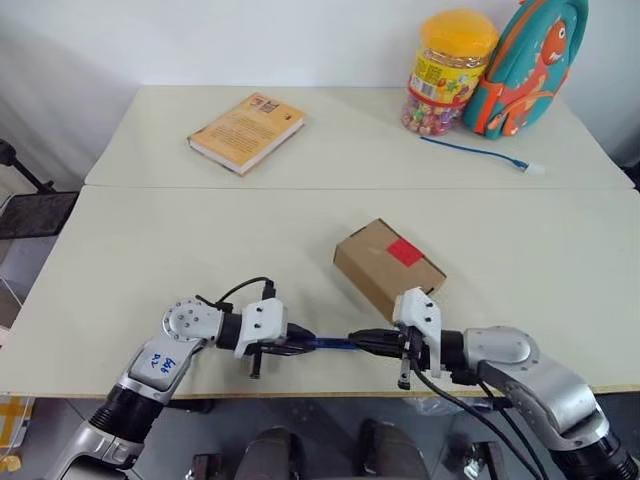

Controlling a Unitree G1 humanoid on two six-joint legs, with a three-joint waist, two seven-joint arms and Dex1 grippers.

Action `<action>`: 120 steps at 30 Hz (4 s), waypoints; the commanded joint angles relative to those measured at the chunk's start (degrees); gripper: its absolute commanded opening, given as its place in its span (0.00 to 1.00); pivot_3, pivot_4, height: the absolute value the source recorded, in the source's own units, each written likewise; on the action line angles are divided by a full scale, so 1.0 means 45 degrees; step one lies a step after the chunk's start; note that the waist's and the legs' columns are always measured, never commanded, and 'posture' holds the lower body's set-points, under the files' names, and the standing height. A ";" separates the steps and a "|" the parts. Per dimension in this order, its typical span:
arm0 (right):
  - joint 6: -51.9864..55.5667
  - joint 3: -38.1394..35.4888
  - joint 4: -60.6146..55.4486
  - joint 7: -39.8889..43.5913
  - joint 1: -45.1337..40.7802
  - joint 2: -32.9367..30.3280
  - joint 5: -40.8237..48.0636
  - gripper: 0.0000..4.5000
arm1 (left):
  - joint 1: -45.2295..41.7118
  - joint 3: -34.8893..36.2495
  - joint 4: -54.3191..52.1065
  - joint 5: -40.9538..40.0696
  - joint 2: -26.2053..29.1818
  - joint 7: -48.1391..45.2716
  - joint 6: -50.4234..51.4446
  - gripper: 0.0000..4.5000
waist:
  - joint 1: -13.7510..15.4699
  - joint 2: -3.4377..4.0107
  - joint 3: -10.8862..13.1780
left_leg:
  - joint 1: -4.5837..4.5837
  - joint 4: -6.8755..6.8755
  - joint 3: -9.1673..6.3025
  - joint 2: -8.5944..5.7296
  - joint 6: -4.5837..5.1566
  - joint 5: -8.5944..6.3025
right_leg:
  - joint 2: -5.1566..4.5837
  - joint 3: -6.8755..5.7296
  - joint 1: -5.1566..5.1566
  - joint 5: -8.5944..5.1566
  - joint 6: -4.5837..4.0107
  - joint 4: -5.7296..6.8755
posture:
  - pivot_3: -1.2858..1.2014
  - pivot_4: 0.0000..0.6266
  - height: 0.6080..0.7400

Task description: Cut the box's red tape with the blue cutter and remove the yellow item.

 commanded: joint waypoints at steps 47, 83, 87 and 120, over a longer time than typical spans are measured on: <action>0.6013 -0.4726 -0.0963 -0.9949 0.1650 -0.0436 1.5409 0.99 | 0.0084 0.0959 -0.0129 -0.0077 -0.0283 -0.0008 -0.5669 0.10 | -0.0016 0.0018 -0.0009 | -0.0019 -0.0028 -0.0008 -0.0038 0.0004 -0.0010 | -0.0118 -0.0078 -0.0007 -0.0003 -0.0015 -0.0017 | 0.52 0.24 1.00; 0.5493 -0.2790 0.0495 -1.1021 -0.0147 -0.0033 1.5139 0.03 | 0.0114 0.0805 -0.0896 -0.0537 -0.0678 0.0647 -0.4390 0.40 | 0.0006 0.0018 -0.0009 | -0.0034 -0.0029 -0.0005 -0.0017 0.0032 -0.0017 | -0.0065 -0.0072 -0.0008 0.0003 -0.0005 -0.0035 | 0.52 0.24 1.00; 0.5589 -0.3409 0.0012 -1.0405 0.0145 -0.0627 1.5507 0.03 | 0.0578 0.1819 -0.2515 -0.2878 0.0131 0.0892 -0.0091 0.54 | -0.0026 0.0019 -0.0008 | -0.0033 -0.0034 -0.0013 -0.0010 0.0032 -0.0018 | -0.0058 -0.0073 -0.0008 0.0003 -0.0005 -0.0035 | 0.52 0.24 1.00; 0.6889 -0.5229 0.3354 -0.5294 -0.5689 -0.7738 1.0754 0.03 | -0.7725 -0.0518 0.4798 -0.0134 -0.4384 0.2782 0.4367 0.00 | 0.0044 -0.0059 0.0043 | -0.0141 -0.0027 0.0036 -0.0016 0.0040 -0.0024 | 0.0015 -0.0035 -0.0142 0.0025 0.0032 -0.0044 | 0.52 0.24 1.00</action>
